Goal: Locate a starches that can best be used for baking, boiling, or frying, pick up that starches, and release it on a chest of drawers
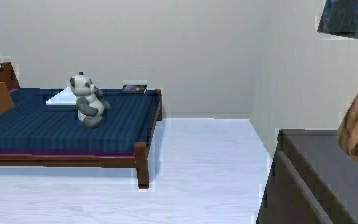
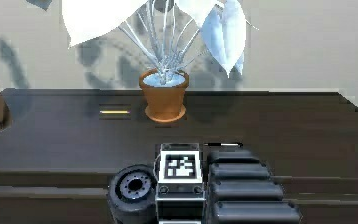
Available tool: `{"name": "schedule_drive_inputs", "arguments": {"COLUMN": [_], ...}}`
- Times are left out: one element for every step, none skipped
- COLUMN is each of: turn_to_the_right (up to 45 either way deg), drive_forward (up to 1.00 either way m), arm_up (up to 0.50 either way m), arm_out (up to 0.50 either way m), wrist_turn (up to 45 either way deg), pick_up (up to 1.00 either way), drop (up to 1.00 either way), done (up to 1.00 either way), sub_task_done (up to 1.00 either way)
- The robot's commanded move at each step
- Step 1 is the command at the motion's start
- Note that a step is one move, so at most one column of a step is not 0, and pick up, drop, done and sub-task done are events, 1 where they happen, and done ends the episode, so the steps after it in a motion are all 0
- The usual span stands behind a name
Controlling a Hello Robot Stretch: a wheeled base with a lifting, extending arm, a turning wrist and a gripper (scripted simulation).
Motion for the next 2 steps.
{"name": "schedule_drive_inputs", "arguments": {"turn_to_the_right": [0.0,0.0], "drive_forward": [0.00,0.00], "arm_up": [0.00,0.00], "arm_out": [0.42,0.00], "wrist_turn": [0.0,45.0], "pick_up": [0.00,0.00], "drop": [0.00,0.00], "done": [0.00,0.00], "sub_task_done": [0.00,0.00]}}
